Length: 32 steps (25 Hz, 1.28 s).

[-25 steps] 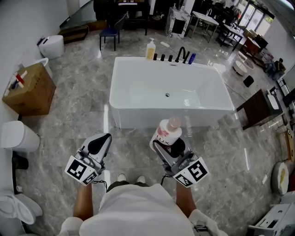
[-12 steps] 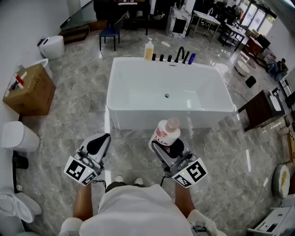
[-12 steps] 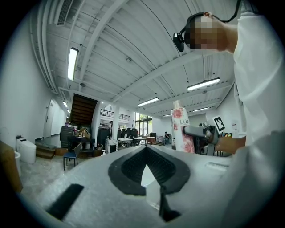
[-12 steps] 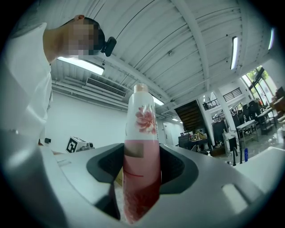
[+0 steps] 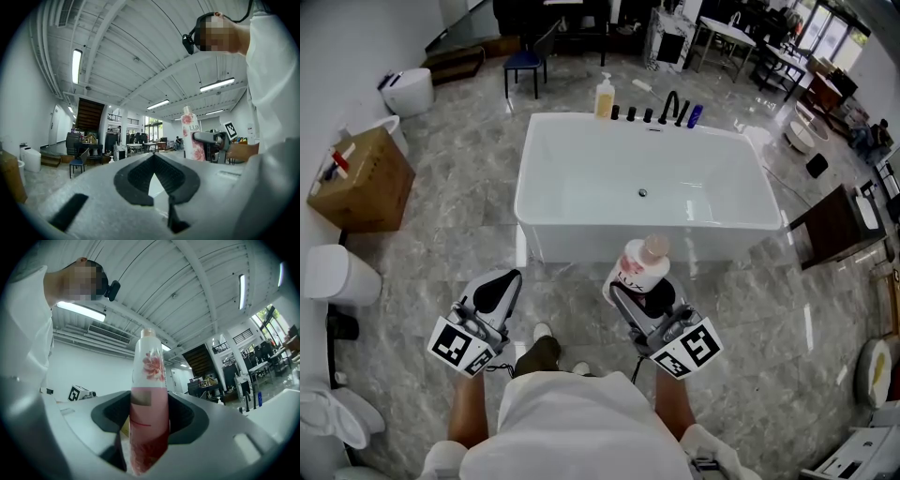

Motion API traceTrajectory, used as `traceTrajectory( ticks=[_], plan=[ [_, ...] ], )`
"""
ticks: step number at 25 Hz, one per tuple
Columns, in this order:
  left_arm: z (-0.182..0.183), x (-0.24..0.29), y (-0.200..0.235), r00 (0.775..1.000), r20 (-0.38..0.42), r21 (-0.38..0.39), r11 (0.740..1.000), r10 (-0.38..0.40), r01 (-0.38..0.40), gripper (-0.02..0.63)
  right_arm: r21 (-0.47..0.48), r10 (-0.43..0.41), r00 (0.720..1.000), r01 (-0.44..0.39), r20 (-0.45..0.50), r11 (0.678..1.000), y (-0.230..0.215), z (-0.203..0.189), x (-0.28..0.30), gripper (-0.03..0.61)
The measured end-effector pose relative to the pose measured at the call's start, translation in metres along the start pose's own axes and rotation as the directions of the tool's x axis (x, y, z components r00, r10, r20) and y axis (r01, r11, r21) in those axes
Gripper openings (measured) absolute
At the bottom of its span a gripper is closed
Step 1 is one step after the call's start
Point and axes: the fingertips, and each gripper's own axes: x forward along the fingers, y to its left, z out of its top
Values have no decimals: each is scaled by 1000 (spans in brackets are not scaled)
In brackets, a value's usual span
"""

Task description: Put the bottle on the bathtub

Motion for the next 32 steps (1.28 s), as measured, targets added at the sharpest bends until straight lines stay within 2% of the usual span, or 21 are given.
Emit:
traceTrajectory(
  ticks=[5,9,15,21,23,29,32],
  plan=[
    [-9,18,37,1000,5,-15,1000,11,-11,-5,-1,-5,1000,5,-6,1000,-23,-8,28,247],
    [-24,48,88,1000,14,-45,999,-2,3,-5,-14,-21,999,21,-30,1000,-52,-20,71,247],
    [-40,113,204,999,1,-58,997,-51,51,-5,-24,-63,996,61,-67,998,-115,-38,181,247],
    [-29,176,334,994,-3,-57,992,-112,112,-5,-6,-76,995,75,-63,997,-175,-43,312,247],
    [-25,193,364,992,1,-52,991,-125,125,-5,-4,-78,995,78,-62,997,-188,-45,341,247],
    [-29,226,382,986,1,-52,985,-165,165,-5,-1,-102,990,103,-97,995,-212,-58,357,247],
    [-33,256,391,986,-12,-53,985,-168,167,-5,-16,-112,987,111,-112,994,-242,-59,363,247]
  ],
)
